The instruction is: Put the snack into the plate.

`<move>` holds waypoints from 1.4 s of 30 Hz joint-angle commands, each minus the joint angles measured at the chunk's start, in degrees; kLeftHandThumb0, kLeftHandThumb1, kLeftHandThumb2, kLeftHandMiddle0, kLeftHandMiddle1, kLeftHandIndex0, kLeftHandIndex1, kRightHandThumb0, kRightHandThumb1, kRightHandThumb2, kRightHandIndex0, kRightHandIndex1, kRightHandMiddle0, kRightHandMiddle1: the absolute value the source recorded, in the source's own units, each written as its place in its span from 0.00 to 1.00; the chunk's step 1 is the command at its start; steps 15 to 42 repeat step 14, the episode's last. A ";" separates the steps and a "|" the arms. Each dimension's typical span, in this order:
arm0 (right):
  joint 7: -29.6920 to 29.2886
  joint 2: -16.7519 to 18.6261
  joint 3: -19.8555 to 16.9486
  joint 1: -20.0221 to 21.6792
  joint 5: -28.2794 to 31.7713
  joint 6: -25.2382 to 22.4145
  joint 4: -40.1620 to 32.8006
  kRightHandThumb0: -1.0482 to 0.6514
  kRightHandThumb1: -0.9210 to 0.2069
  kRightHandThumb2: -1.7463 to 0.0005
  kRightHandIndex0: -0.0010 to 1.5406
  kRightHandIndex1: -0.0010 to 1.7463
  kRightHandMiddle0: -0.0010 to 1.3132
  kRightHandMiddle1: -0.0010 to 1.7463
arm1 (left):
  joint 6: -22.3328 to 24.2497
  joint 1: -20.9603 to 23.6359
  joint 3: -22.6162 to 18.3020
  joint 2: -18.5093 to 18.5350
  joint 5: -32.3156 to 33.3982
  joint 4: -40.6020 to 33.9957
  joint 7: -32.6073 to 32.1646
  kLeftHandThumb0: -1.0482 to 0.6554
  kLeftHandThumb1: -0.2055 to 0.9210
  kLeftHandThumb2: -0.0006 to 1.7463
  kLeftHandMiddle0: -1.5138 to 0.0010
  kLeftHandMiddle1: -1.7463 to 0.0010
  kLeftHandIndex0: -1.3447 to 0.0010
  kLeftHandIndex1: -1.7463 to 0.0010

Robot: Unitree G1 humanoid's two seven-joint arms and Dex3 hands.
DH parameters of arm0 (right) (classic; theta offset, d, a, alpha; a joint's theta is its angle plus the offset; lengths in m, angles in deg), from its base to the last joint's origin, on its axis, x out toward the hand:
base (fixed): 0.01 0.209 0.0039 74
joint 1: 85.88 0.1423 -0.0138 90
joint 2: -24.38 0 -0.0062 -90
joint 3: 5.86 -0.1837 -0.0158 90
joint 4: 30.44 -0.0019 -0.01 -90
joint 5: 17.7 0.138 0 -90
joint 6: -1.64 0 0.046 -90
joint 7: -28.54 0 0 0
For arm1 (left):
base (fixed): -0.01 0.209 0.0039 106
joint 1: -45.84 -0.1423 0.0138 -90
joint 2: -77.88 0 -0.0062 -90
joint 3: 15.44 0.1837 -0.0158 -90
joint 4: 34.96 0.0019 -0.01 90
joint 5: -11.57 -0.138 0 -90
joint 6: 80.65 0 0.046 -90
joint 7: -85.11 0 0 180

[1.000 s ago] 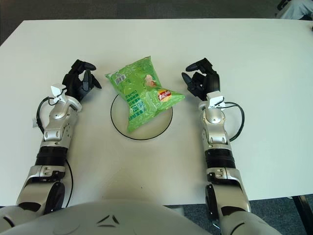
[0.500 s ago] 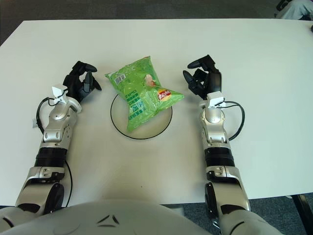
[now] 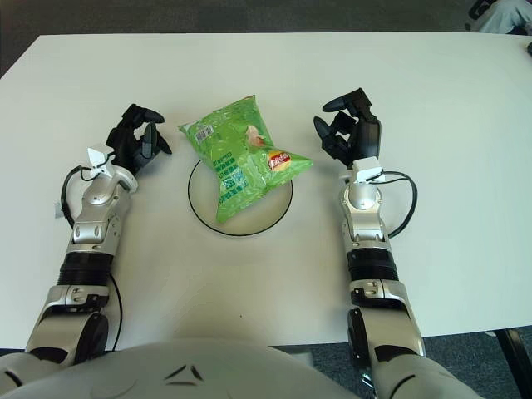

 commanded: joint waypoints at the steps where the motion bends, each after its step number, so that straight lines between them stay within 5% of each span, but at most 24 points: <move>1: 1.27 5.06 1.27 -11.33 0.61 -3.37 7.18 0.41 0.00 0.80 0.62 1.00 0.30 0.89 | -1.14 -6.64 0.31 -1.71 -1.78 3.61 -1.84 0.40 0.86 0.41 0.47 0.00 0.78 0.00; 14: 3.23 4.35 1.36 -11.57 0.31 -7.85 5.35 0.41 0.00 0.81 0.62 1.00 0.30 0.89 | -3.43 -6.54 0.26 -2.69 -2.76 4.46 -4.06 0.40 0.86 0.41 0.46 0.00 0.78 0.00; 42: 3.23 4.35 1.36 -11.57 0.31 -7.85 5.35 0.41 0.00 0.81 0.62 1.00 0.30 0.89 | -3.43 -6.54 0.26 -2.69 -2.76 4.46 -4.06 0.40 0.86 0.41 0.46 0.00 0.78 0.00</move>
